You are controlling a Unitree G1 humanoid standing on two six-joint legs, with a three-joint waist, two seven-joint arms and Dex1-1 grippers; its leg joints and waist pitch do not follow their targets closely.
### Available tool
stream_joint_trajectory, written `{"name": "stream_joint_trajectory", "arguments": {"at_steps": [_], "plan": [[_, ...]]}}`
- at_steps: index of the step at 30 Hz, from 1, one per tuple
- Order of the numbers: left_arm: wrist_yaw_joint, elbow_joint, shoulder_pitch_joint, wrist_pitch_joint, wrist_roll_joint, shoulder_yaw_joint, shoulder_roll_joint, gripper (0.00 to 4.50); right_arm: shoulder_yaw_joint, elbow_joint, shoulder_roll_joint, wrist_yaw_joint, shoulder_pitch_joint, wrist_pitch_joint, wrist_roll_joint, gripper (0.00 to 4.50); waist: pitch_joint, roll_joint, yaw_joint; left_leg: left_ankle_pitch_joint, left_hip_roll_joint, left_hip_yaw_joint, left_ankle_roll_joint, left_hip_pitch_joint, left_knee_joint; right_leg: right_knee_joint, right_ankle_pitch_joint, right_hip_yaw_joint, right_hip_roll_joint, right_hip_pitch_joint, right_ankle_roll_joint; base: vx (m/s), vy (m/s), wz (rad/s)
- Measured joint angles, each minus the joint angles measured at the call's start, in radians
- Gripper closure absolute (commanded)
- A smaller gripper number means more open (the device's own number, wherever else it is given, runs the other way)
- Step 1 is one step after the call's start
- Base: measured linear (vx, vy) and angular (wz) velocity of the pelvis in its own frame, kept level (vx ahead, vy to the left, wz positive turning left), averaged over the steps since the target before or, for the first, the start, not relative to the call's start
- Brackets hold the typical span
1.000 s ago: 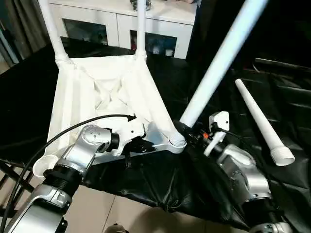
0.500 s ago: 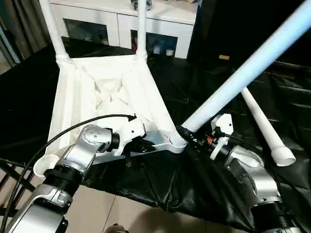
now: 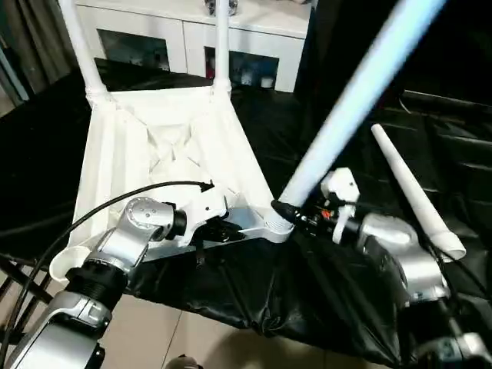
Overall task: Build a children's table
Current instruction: Insert table leg to table base
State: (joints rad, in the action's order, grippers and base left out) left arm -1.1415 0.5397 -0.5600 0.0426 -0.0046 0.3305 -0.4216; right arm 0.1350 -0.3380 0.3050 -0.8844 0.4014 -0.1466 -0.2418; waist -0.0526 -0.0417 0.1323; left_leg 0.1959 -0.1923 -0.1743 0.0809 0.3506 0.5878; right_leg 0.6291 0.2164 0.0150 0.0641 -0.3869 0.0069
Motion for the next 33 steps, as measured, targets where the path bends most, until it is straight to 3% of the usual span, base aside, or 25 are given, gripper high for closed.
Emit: {"name": "stream_joint_trajectory", "arguments": {"at_steps": [8, 16, 33], "plan": [[-0.07, -0.006, -0.002, 0.0, -0.006, -0.003, -0.028, 4.5, 0.033, -0.04, 0.028, -0.11, 0.048, 0.001, 0.0, 2.63, -0.002, -0.003, -0.019, 0.0, 0.0, 0.0, 0.0, 0.001, -0.004, -0.008, 0.002, 0.0, -0.001, 0.001, 0.0, 0.0, 0.0, 0.0], [-0.144, 0.013, -0.049, -0.024, 0.003, 0.023, -0.054, 4.5, 0.071, -0.037, 0.055, -0.219, 0.072, 0.008, 0.012, 2.64, -0.002, -0.012, -0.021, 0.002, 0.0, -0.001, -0.003, 0.001, -0.014, -0.019, 0.004, 0.0, -0.002, 0.002, -0.004, 0.0, 0.0, 0.0], [-0.165, 0.03, -0.061, -0.024, 0.008, 0.02, -0.055, 4.5, 0.071, -0.017, 0.047, -0.211, 0.049, 0.029, 0.018, 2.64, -0.002, -0.013, -0.023, 0.002, 0.0, -0.001, -0.003, -0.001, -0.018, -0.019, 0.007, 0.0, -0.003, 0.003, -0.006, 0.0, 0.0, 0.0]]}}
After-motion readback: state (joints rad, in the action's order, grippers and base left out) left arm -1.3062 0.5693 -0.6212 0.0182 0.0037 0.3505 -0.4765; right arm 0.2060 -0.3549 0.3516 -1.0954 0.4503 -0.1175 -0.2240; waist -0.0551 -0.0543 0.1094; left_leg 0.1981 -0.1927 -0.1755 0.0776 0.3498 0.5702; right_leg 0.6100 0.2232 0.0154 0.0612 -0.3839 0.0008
